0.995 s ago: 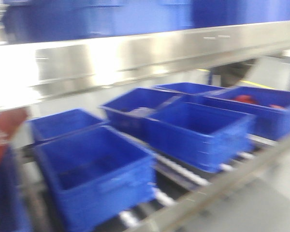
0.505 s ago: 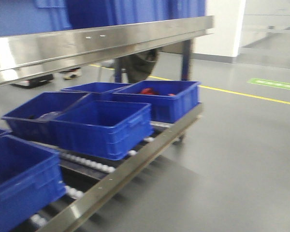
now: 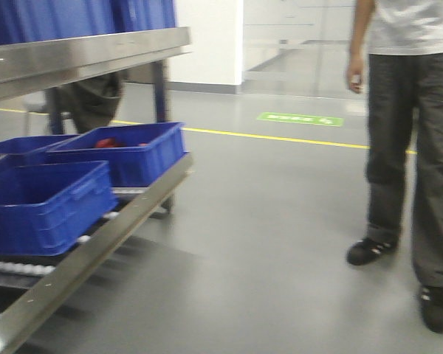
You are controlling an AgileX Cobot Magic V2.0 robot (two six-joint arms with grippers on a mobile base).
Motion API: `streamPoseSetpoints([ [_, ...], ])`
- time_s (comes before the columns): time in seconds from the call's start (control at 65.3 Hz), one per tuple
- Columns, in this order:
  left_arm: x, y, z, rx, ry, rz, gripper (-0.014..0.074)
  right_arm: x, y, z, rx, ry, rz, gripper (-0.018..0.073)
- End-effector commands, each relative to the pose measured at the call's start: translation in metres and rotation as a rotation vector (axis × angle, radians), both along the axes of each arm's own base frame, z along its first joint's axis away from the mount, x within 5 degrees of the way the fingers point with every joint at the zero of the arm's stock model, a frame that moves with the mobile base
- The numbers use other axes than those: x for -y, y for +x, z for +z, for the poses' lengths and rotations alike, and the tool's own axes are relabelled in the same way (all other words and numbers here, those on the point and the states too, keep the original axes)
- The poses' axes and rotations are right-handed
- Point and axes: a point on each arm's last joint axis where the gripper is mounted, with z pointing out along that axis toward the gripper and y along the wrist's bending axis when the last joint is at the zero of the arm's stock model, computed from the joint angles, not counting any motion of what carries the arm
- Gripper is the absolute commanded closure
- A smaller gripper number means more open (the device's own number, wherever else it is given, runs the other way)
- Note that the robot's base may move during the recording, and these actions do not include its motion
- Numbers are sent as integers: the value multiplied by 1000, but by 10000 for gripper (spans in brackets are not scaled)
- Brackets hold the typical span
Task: Fetch blue bin and place on conveyor start
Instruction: 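Hold the bin with both grippers while the base turns and drives away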
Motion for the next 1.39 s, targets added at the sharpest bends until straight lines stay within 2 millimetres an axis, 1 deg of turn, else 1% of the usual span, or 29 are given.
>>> streamPoseSetpoints([
  [0.0, -1, -3, 13, 88, -28, 4, 708, 4, -4, 6, 41, -36, 2, 711],
  [1.378, -1, -3, 13, 88, -28, 4, 708, 4, -4, 6, 41, -36, 2, 711],
])
